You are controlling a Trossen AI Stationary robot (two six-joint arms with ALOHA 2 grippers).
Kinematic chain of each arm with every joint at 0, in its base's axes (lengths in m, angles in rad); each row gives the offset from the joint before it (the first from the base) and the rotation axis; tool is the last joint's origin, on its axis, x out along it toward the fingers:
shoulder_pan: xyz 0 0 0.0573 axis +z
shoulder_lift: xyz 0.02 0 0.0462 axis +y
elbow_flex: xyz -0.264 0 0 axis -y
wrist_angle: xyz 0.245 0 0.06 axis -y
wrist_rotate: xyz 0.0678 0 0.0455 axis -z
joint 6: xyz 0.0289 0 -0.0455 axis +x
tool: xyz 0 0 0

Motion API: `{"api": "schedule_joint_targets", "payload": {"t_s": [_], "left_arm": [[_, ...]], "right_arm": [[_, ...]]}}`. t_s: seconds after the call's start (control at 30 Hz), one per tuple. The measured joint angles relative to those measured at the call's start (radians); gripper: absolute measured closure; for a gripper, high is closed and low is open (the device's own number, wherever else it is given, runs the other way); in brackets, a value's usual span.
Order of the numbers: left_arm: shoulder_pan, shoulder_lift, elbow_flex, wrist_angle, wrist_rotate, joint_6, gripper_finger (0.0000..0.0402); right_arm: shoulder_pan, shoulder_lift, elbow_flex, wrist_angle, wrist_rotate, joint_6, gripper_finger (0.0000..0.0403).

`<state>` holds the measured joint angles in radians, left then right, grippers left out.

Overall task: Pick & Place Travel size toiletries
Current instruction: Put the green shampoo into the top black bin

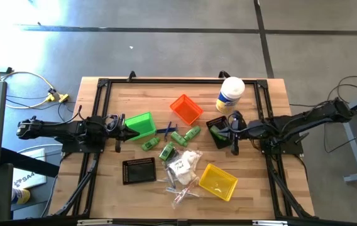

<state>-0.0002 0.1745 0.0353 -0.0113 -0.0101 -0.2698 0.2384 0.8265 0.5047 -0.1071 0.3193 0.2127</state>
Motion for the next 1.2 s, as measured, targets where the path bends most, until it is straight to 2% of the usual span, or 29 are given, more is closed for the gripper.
{"api": "schedule_joint_targets", "payload": {"t_s": [0.13, 0.33, 0.63, 0.9, 1.07, 1.2], "left_arm": [[0.0, 0.0, 0.0, -0.001, 0.0, 0.002, 0.0402], [0.0, 0.0, 0.001, -0.004, 0.0, 0.002, 0.0402], [0.0, 0.0, 0.001, 0.008, -0.009, 0.002, 0.0402], [0.0, 0.0, 0.002, 0.011, -0.065, 0.015, 0.0402], [0.0, 0.0, 0.002, 0.011, -0.074, 0.033, 0.0402], [0.0, 0.0, 0.002, 0.01, -0.074, 0.04, 0.0402]], "right_arm": [[0.021, -0.042, -0.099, 0.116, -0.008, -0.012, 0.04], [0.021, -0.172, -0.13, 0.101, -0.018, -0.071, 0.04], [0.021, -0.351, -0.13, 0.055, -0.195, -0.164, 0.04], [0.01, -0.356, -0.13, 0.073, -0.195, -0.197, 0.04], [-0.04, -0.345, -0.13, 0.058, -0.249, -0.169, 0.04], [-0.089, -0.332, -0.13, 0.056, -0.248, -0.148, 0.04]]}}
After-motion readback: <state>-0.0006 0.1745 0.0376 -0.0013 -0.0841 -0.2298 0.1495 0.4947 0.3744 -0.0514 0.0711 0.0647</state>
